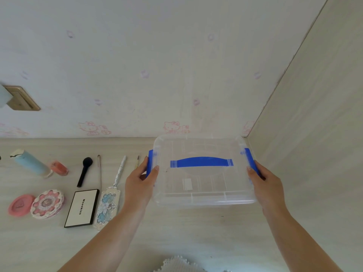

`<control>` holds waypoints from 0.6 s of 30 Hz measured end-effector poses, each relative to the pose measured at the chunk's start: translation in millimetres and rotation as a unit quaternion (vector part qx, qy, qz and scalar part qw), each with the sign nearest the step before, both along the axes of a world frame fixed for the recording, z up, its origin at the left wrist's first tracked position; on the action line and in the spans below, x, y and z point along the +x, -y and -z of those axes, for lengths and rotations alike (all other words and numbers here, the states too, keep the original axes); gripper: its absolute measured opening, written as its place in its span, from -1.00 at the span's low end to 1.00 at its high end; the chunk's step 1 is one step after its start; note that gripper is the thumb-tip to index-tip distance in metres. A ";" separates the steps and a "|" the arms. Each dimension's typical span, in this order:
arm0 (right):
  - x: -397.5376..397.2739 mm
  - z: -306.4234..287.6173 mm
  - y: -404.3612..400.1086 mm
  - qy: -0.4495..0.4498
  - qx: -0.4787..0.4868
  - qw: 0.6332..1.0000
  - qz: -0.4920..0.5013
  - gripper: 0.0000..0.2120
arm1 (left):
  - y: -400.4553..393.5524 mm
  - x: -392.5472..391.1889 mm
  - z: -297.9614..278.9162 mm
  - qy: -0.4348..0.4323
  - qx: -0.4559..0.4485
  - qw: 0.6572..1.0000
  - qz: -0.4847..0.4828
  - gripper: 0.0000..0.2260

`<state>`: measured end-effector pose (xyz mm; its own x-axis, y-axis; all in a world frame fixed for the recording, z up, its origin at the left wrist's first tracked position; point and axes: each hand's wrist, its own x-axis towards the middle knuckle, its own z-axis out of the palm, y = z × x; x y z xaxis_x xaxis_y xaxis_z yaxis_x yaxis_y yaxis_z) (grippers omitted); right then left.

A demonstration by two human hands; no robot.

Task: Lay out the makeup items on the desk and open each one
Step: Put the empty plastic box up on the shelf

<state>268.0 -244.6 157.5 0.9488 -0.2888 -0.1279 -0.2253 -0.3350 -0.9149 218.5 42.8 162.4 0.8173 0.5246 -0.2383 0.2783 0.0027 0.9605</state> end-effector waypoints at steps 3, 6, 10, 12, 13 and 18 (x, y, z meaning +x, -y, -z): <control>1.4 -1.2 -0.7 0.004 -0.014 1.000 -0.006 -0.67 | 0.2 3.9 -1.5 -0.001 0.041 0.999 0.020 -0.69; 3.2 -1.1 -1.1 0.004 -0.019 1.000 -0.004 -0.67 | 0.2 5.4 -2.0 -0.001 0.060 0.998 0.028 -0.68; 4.3 0.4 -2.0 0.003 -0.025 1.000 -0.005 -0.68 | -1.0 5.1 0.1 0.009 0.070 0.997 0.033 -0.66; 4.9 1.2 -0.6 -0.012 -0.021 1.000 -0.003 -0.69 | -1.7 3.0 0.0 0.008 0.050 0.998 0.043 -0.63; 5.0 0.8 0.1 -0.026 -0.014 1.000 -0.002 -0.70 | -2.7 0.5 1.1 0.006 0.029 0.998 0.046 -0.59; 7.4 1.1 6.5 -0.122 0.053 0.991 -0.011 -0.73 | -6.1 -11.6 3.5 0.019 -0.021 0.997 0.067 -0.68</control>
<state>275.4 -251.0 156.3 0.8917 -0.2416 -0.3827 -0.4379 -0.2463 -0.8646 207.0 48.9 158.9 0.8887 0.4000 -0.2242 0.2413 0.0077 0.9704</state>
